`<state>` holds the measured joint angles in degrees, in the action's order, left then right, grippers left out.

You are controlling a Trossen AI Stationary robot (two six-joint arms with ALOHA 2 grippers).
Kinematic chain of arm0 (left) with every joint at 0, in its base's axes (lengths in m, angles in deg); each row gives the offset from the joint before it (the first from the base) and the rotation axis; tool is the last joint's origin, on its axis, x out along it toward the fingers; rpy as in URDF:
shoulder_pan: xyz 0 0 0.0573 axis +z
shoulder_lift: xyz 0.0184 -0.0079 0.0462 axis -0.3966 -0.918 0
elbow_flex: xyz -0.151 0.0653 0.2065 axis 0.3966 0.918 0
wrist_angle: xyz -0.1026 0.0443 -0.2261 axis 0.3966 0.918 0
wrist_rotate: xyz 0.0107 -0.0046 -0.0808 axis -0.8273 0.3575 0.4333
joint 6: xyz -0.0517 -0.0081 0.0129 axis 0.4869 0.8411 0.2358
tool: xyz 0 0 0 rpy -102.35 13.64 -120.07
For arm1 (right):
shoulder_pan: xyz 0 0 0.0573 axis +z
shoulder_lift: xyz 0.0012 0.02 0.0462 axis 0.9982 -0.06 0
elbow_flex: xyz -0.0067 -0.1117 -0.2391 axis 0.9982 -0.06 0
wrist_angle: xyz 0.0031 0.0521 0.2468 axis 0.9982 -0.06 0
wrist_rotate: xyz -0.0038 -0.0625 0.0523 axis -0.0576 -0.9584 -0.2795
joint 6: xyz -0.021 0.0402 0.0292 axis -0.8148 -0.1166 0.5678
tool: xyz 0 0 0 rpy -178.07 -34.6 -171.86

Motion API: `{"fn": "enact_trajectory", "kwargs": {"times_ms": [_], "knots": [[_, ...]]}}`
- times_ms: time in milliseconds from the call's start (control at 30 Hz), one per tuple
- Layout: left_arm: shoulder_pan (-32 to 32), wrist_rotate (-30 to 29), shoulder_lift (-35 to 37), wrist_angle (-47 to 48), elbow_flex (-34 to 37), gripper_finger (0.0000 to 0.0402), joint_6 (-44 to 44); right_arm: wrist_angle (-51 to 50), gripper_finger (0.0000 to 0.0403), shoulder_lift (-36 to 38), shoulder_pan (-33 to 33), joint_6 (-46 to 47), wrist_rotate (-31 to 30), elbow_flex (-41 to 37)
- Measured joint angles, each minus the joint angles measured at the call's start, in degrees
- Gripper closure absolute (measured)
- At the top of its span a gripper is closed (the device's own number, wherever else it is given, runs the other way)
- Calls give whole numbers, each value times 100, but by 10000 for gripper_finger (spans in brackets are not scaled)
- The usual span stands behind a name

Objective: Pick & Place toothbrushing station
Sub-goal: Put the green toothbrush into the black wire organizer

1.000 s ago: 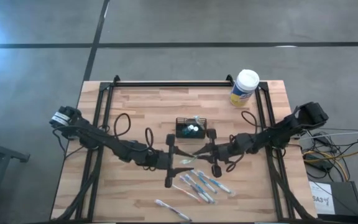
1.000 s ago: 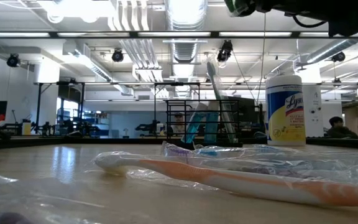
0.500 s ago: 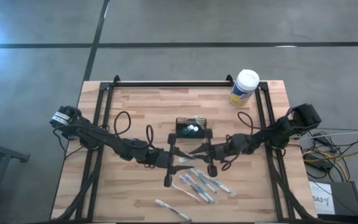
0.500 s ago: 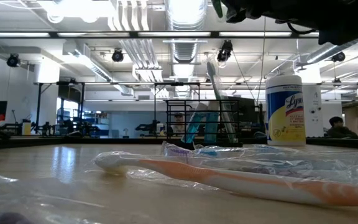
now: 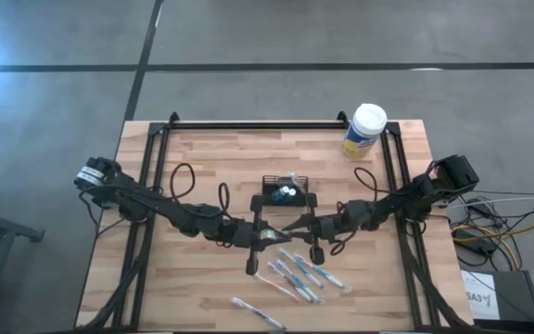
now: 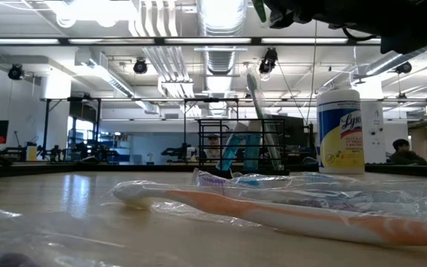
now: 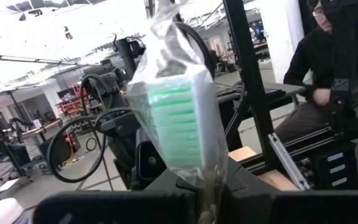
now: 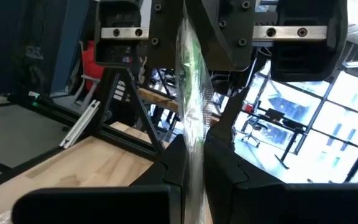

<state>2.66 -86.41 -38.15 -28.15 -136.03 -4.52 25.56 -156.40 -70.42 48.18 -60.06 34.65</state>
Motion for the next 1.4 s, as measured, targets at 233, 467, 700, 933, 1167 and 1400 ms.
{"fn": "enact_trajectory", "kwargs": {"times_ms": [233, 467, 700, 933, 1167, 1400], "knots": [[-73, -307, 537, 1110, 17, 394, -36, 80, 297, 224, 0, 169, -190, -177], [-313, -1060, 1663, 2712, 55, 394, 309, 13, 213, 1082, 3, 464, -648, -792], [-693, -2439, 3009, 4633, 338, 394, 1127, -436, 194, 2641, 202, 671, -1613, -1860], [-801, -2725, 4397, 4506, 1850, 394, 1946, -742, 232, 4323, 273, 1042, -1640, -2903], [-763, -2878, 5379, 3678, 3099, 394, 1937, -2564, 345, 5671, 273, 1149, -1616, -3064], [-750, -3275, 5970, 3675, 3456, 394, 1991, -3583, 392, 6328, 273, 1216, -1554, -3008]]}}
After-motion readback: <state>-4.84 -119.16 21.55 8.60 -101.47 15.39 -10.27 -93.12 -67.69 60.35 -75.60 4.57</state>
